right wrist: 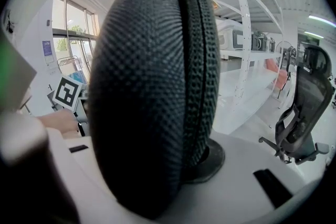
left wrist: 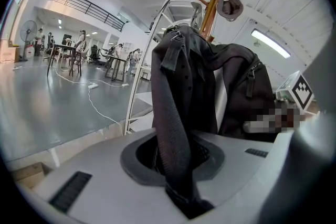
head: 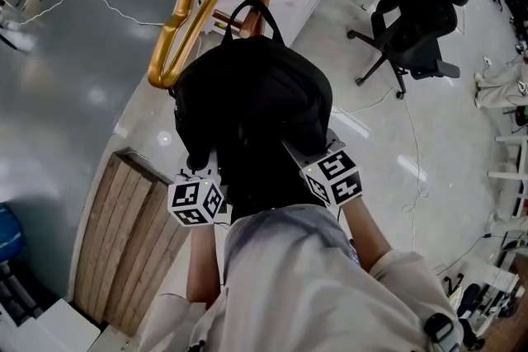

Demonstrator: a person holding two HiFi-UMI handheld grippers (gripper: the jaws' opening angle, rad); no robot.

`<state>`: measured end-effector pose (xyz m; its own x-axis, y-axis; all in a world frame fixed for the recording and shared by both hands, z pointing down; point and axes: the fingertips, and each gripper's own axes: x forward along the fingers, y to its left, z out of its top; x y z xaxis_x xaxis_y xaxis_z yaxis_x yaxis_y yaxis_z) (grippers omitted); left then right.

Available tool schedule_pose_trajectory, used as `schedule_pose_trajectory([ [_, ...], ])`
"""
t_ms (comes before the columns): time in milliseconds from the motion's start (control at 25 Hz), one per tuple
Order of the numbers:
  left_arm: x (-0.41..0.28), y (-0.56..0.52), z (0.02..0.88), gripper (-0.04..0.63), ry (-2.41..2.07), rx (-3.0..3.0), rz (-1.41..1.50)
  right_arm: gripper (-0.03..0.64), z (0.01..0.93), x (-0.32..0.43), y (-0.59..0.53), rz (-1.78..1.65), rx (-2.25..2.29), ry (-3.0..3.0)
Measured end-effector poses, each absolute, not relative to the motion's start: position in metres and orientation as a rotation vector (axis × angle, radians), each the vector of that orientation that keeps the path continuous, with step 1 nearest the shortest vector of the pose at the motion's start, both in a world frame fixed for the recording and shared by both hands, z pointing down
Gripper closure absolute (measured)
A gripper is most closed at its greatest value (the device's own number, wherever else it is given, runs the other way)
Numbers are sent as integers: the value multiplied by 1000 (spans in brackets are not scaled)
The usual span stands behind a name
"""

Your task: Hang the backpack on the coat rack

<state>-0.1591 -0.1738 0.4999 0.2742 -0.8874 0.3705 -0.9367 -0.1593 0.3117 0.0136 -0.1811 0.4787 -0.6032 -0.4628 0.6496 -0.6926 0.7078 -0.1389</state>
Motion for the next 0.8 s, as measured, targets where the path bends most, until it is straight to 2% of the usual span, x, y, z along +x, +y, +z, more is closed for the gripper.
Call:
schedule_pose_trajectory([
  [800, -164, -199, 529, 535, -1607, 2073, 196, 477, 509, 9, -199, 590, 918, -2292],
])
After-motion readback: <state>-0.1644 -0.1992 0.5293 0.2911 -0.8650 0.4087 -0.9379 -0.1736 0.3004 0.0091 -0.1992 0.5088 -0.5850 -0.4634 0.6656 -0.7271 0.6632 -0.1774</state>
